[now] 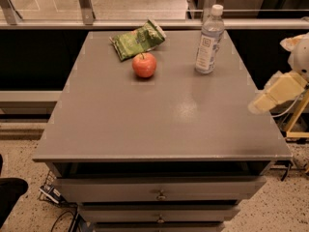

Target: Pick blue plastic bottle

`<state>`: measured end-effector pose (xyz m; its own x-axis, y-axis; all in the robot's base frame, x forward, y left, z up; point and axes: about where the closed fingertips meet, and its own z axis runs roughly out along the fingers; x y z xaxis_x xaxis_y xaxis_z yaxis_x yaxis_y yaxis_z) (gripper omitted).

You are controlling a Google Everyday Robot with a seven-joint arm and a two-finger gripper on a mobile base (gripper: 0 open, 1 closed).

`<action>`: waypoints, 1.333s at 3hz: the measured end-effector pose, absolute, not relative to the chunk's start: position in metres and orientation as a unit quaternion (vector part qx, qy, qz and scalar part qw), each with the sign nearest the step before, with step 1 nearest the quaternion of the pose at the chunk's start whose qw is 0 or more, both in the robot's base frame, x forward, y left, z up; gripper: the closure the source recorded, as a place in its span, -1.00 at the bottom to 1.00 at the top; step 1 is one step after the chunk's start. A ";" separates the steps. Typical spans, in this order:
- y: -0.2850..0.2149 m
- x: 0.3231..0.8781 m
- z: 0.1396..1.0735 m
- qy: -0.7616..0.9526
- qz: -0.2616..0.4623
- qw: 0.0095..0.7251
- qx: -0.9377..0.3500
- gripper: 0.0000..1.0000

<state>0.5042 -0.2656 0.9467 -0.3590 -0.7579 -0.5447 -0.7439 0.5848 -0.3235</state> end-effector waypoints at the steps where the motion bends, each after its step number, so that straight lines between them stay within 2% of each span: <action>1: -0.259 0.571 0.945 0.800 0.057 0.443 -0.400 -1.00; 3: -0.253 0.700 0.973 0.701 0.181 0.644 -0.246 -1.00; 4: -0.247 0.707 0.971 0.697 0.189 0.650 -0.237 -1.00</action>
Offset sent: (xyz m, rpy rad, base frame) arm 0.2427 -0.0168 0.0593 0.9350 -0.6106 -0.1660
